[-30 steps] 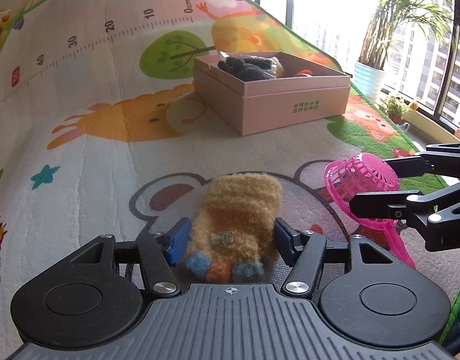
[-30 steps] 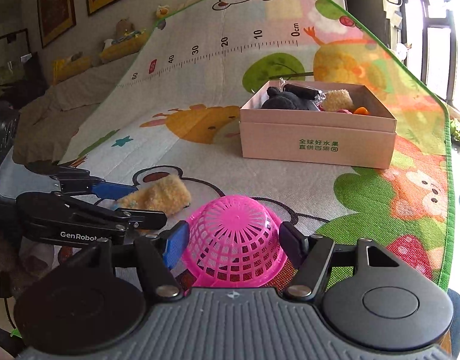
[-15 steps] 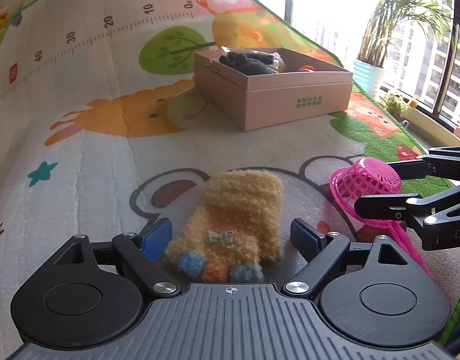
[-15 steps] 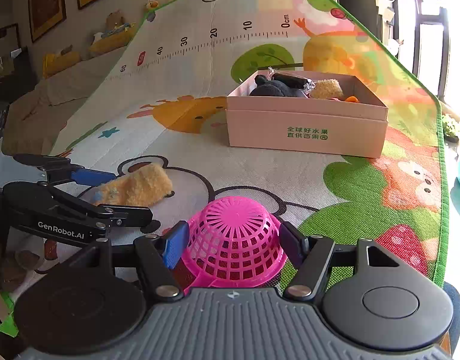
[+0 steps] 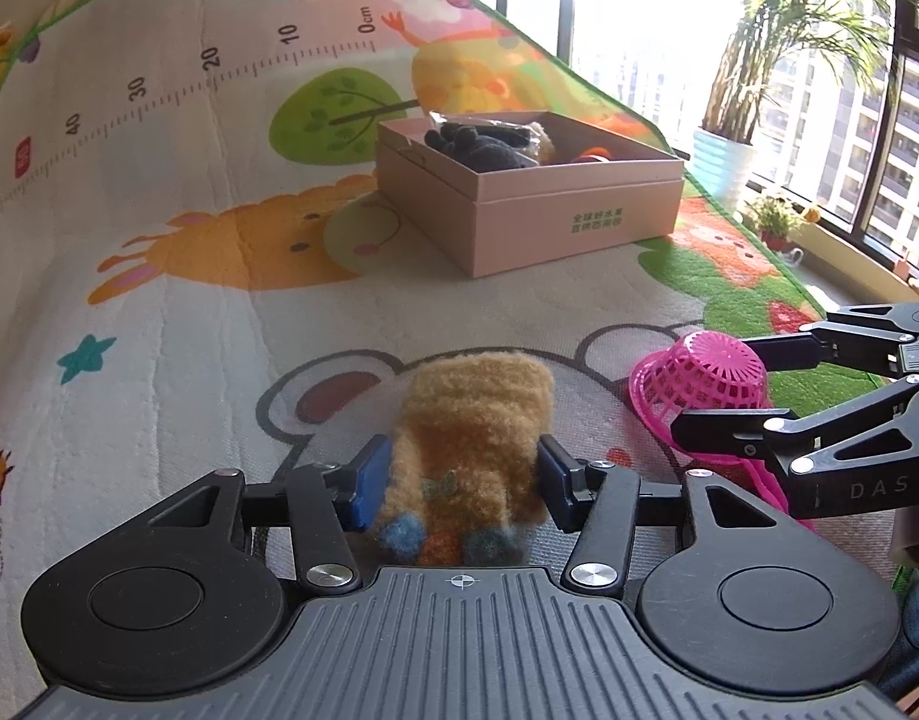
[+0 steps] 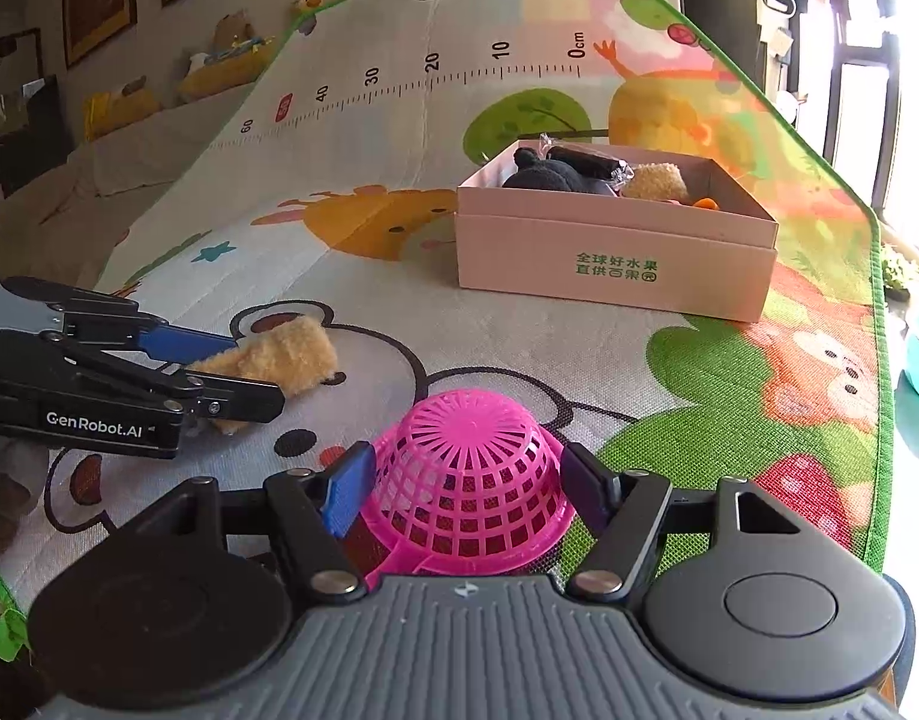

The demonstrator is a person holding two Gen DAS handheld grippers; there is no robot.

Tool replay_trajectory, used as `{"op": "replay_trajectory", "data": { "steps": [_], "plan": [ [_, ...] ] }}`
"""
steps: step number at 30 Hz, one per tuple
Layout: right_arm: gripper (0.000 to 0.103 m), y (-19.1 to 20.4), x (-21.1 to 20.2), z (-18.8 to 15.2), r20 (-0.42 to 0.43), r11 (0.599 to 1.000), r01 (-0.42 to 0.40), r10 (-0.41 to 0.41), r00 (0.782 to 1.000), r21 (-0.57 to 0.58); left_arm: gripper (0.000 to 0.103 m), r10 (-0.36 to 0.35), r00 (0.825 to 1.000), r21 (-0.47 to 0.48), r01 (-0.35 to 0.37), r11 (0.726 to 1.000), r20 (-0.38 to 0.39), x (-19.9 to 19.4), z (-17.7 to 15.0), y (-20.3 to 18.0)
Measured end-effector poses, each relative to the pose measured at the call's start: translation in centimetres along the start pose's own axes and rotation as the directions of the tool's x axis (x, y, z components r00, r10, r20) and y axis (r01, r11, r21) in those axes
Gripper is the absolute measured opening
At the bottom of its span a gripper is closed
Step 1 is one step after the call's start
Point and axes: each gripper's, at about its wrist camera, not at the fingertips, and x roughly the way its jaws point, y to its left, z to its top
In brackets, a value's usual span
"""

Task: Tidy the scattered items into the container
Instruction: 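Lift the tan mitten with the left tool while the right tool holds the pink net, then move both tools over the pink box, lowering the mitten and net inside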

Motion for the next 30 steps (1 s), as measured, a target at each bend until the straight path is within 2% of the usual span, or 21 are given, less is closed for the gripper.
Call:
{"op": "replay_trajectory", "data": {
  "steps": [6,8,11,13,15,17,21,24,30],
  "plan": [
    [0.069,0.1,0.0,0.0,0.002,1.000,0.003,-0.003,1.000,-0.006,0.070,0.012,1.000,0.020,-0.012,1.000,-0.018,0.2,-0.5,-0.2],
    [0.069,0.1,0.0,0.0,0.002,1.000,0.004,-0.004,1.000,-0.007,0.084,0.007,1.000,0.028,-0.006,1.000,-0.024,0.4,-0.7,-0.2],
    [0.069,0.2,0.0,-0.1,0.004,1.000,0.006,-0.006,1.000,-0.009,0.086,0.001,1.000,0.029,0.000,1.000,-0.019,0.5,-0.9,0.0],
    [0.069,0.2,-0.1,-0.1,0.005,1.000,0.008,-0.007,1.000,-0.011,0.084,-0.002,1.000,0.028,0.002,1.000,-0.014,0.5,-0.9,0.0],
    [0.069,0.3,-0.1,-0.2,0.005,1.000,0.008,-0.008,1.000,-0.012,0.071,-0.006,1.000,0.035,0.007,0.999,-0.006,0.4,-0.9,-0.1],
    [0.069,0.3,-0.1,-0.1,0.004,1.000,0.009,-0.009,1.000,-0.015,0.062,-0.013,1.000,0.051,0.013,0.999,-0.002,0.2,-0.9,-0.5],
    [0.067,0.7,-0.4,0.0,0.001,0.999,0.013,-0.013,1.000,-0.038,0.051,-0.007,1.000,0.096,0.007,0.995,-0.007,-0.3,-0.7,-1.7],
    [0.067,0.8,-1.2,0.0,0.015,0.999,0.013,-0.013,1.000,-0.043,0.046,-0.021,1.000,0.104,0.022,0.994,-0.006,-1.1,-0.6,-2.2],
    [0.067,0.6,-2.9,0.5,0.055,0.999,0.023,-0.021,0.998,-0.049,0.044,-0.036,0.999,0.123,0.032,0.992,0.029,-2.8,0.0,-3.4]
  ]
}}
